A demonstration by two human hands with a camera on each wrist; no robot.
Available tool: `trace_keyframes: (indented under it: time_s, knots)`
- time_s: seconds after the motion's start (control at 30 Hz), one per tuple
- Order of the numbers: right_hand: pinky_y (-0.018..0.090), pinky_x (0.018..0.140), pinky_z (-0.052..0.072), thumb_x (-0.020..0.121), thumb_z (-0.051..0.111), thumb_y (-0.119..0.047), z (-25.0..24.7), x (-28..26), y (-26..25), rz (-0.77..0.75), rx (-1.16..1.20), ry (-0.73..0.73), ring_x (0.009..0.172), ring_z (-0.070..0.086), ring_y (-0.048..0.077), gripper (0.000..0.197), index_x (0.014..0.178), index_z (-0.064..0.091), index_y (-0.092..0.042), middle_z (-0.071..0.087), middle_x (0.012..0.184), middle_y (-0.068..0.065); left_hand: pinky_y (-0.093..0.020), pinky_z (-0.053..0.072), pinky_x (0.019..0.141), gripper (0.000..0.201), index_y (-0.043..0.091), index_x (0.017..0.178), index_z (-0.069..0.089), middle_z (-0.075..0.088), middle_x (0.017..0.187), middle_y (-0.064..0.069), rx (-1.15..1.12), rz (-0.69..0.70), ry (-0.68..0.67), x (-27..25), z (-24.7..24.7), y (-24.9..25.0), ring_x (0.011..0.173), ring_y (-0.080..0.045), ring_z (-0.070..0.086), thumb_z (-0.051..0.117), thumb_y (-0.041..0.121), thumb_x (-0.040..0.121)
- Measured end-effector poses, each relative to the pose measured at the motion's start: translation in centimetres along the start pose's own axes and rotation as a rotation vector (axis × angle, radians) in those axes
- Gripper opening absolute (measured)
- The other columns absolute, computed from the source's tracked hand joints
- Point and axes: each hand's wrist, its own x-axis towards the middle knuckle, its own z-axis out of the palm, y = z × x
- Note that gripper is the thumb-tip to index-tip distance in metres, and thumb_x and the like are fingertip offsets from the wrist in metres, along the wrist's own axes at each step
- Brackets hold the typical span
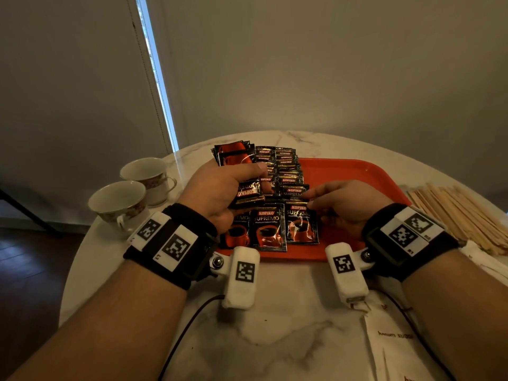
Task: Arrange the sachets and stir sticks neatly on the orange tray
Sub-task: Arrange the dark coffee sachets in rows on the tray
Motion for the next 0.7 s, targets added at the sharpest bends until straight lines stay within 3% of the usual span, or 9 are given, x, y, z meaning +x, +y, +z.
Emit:
trace_keyframes:
  time_s: [0.17, 0.27, 0.33, 0.4, 0.5, 0.63, 0.7]
  knots:
    - [0.027, 0.063, 0.052, 0.09, 0.064, 0.009, 0.1, 0.1, 0.1, -0.035, 0.039, 0.03, 0.074, 0.064, 0.016, 0.018, 0.103, 0.07, -0.004, 0.072, 0.092, 0.01, -0.029, 0.058, 0.055, 0.011, 0.01, 0.1, 0.072, 0.078, 0.086, -0.003, 0.057, -0.034, -0.061, -0.1, 0.0, -0.2, 0.072, -0.016, 0.075, 0.076, 0.014, 0.09]
    - [0.031, 0.068, 0.052, 0.091, 0.069, 0.0, 0.2, 0.3, 0.1, -0.11, 0.112, 0.06, 0.071, 0.061, 0.018, 0.012, 0.101, 0.07, -0.006, 0.071, 0.09, 0.009, -0.034, 0.063, 0.065, 0.009, 0.008, 0.099, 0.073, 0.077, 0.089, -0.006, 0.079, -0.086, -0.133, -0.3, 0.2, -0.4, 0.074, -0.019, 0.074, 0.072, 0.012, 0.091]
    - [0.036, 0.073, 0.05, 0.09, 0.072, -0.011, 0.4, 0.0, -0.2, -0.179, 0.172, 0.018, 0.076, 0.058, 0.021, 0.01, 0.101, 0.072, -0.009, 0.069, 0.092, 0.008, -0.039, 0.063, 0.071, 0.017, 0.007, 0.107, 0.071, 0.077, 0.092, -0.008, 0.062, -0.106, -0.168, -0.4, 0.4, -0.5, 0.075, -0.022, 0.074, 0.064, 0.006, 0.092]
    - [0.032, 0.068, 0.047, 0.088, 0.075, -0.022, 0.7, -0.6, -0.6, -0.248, 0.205, -0.076, 0.072, 0.058, 0.015, 0.009, 0.095, 0.074, -0.016, 0.07, 0.088, 0.002, -0.041, 0.06, 0.074, 0.031, 0.007, 0.118, 0.067, 0.076, 0.094, -0.01, 0.052, -0.112, -0.202, -0.4, 0.5, -0.6, 0.077, -0.025, 0.073, 0.053, 0.001, 0.091]
    - [0.03, 0.064, 0.047, 0.078, 0.079, -0.032, 1.3, -1.6, -0.9, -0.313, 0.154, -0.183, 0.068, 0.058, 0.01, 0.02, 0.094, 0.075, -0.021, 0.071, 0.086, -0.002, -0.044, 0.062, 0.075, 0.031, 0.01, 0.115, 0.067, 0.077, 0.099, -0.012, 0.098, -0.073, -0.274, -0.6, 0.6, -0.6, 0.088, -0.031, 0.076, 0.053, -0.006, 0.092]
    - [0.025, 0.059, 0.051, 0.089, 0.074, -0.016, 1.7, -2.0, -0.9, -0.365, 0.131, -0.166, 0.066, 0.059, 0.011, 0.009, 0.094, 0.07, -0.01, 0.067, 0.076, -0.001, -0.048, 0.064, 0.078, 0.035, 0.015, 0.121, 0.068, 0.079, 0.106, -0.011, 0.202, 0.011, -0.265, -0.6, 0.8, -1.0, 0.098, -0.031, 0.077, 0.072, 0.0, 0.09]
    - [0.025, 0.057, 0.053, 0.092, 0.069, -0.01, 1.6, -2.1, -1.1, -0.36, 0.204, -0.171, 0.065, 0.061, 0.012, 0.003, 0.091, 0.066, -0.009, 0.066, 0.072, -0.001, -0.04, 0.064, 0.069, 0.036, 0.016, 0.12, 0.068, 0.08, 0.104, -0.008, 0.229, 0.02, -0.242, -0.6, 0.7, -1.0, 0.096, -0.028, 0.078, 0.078, 0.007, 0.087]
